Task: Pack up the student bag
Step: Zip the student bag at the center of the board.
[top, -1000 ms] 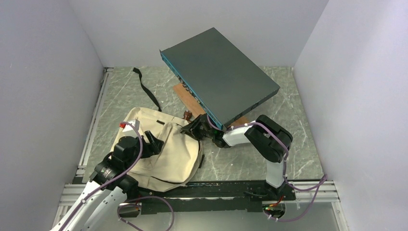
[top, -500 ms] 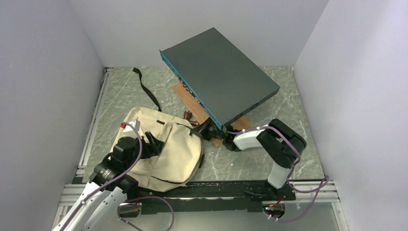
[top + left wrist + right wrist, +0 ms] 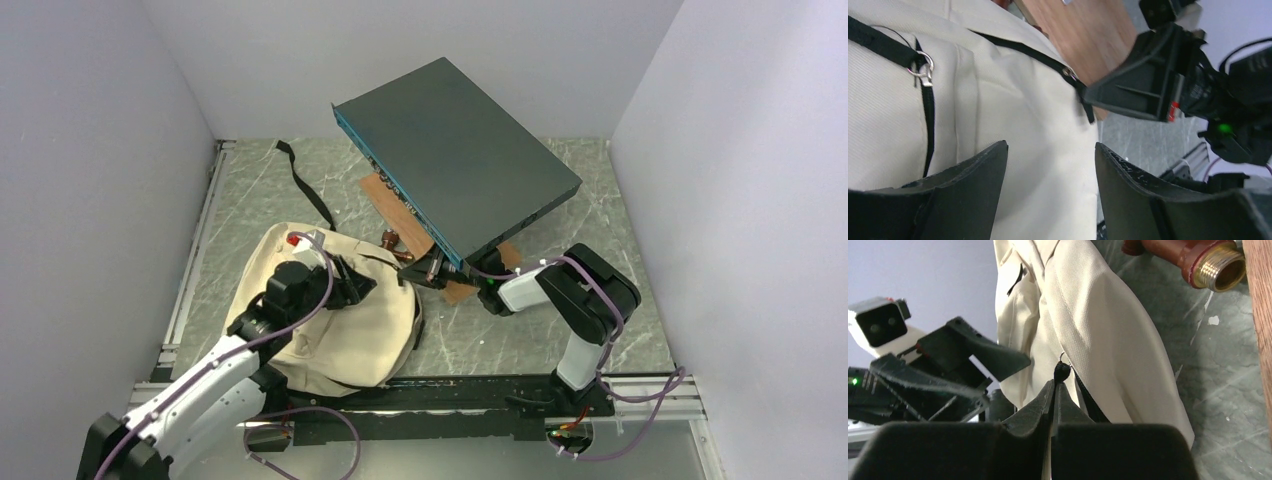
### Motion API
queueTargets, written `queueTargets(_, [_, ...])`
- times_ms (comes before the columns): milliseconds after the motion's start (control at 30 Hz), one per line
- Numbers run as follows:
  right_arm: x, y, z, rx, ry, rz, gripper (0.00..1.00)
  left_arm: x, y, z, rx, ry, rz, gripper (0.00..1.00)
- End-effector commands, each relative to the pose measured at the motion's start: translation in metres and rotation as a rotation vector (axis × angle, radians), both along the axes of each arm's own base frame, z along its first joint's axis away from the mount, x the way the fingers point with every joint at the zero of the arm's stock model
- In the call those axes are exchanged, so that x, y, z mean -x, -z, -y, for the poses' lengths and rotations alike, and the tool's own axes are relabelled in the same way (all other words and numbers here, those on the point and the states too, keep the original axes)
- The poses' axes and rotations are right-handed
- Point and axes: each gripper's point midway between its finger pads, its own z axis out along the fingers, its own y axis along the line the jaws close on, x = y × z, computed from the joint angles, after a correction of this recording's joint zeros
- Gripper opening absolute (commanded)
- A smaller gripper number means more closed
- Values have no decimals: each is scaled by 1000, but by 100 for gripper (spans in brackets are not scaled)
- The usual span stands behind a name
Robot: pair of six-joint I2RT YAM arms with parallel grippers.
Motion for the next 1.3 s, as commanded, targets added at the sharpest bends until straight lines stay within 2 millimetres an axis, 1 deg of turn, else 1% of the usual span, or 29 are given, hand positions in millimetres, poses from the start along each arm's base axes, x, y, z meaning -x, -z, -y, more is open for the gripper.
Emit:
queueTargets(0, [14, -17, 1, -73, -85, 120, 0, -33, -20, -1, 42, -104, 105, 69])
queueTargets(67, [20, -10, 14, -64, -86, 116, 0, -40, -11, -10, 10, -157, 99, 68])
queueTargets(167, [37, 4, 41, -18, -110, 120, 0, -47, -5, -18, -34, -181, 115, 68])
queueTargets(200, [44, 8, 50, 3, -121, 125, 0, -49, -2, -21, -47, -186, 108, 68])
queueTargets(267, [63, 25, 66, 84, -153, 138, 0, -51, 4, -23, -67, -181, 100, 68])
queueTargets(333, [81, 36, 74, 145, -171, 134, 0, -52, 8, -25, -70, -179, 97, 67])
queueTargets(367, [88, 38, 76, 163, -162, 140, 0, -52, 9, -24, -65, -167, 96, 67])
queueTargets(433, [102, 31, 72, 159, -148, 192, 0, -52, 7, -19, -56, -137, 102, 66])
queueTargets(500, [112, 22, 64, 158, -116, 275, 0, -50, 0, -12, -42, -96, 102, 67])
queueTargets(533, [124, 16, 57, 157, -120, 331, 0, -48, -4, -8, -34, -73, 99, 68])
queueTargets(633, [128, 9, 50, 227, -57, 505, 0, -37, -10, 4, -21, 9, 52, 68])
queueTargets(667, [128, 7, 47, 257, -49, 553, 0, -32, -10, 7, -23, 33, 21, 67])
queueTargets(700, [126, 10, 47, 311, -29, 585, 0, -25, -10, 11, -32, 67, -3, 65])
queueTargets(767, [128, 9, 44, 352, -22, 653, 0, -12, -10, 15, -75, 93, -41, 65])
queueTargets(800, [130, 10, 43, 368, -20, 670, 0, -4, -9, 18, -100, 97, -51, 66])
queueTargets(833, [129, 11, 43, 382, -12, 681, 0, 8, -6, 23, -127, 114, -61, 67])
queueTargets(933, [130, 15, 44, 417, -7, 709, 0, 27, -6, 34, -129, 119, -76, 70])
queueTargets(1000, [132, 19, 44, 456, -24, 724, 0, 34, -2, 44, -134, 126, -80, 71])
queueTargets(1133, [144, 24, 40, 546, -71, 777, 0, 38, 12, 63, -241, 134, -105, 76])
queueTargets(1200, [152, 25, 37, 567, -101, 794, 0, 36, 18, 71, -322, 129, -112, 78])
queueTargets(1267, [154, 26, 37, 588, -99, 805, 0, 31, 22, 75, -416, 100, -104, 80])
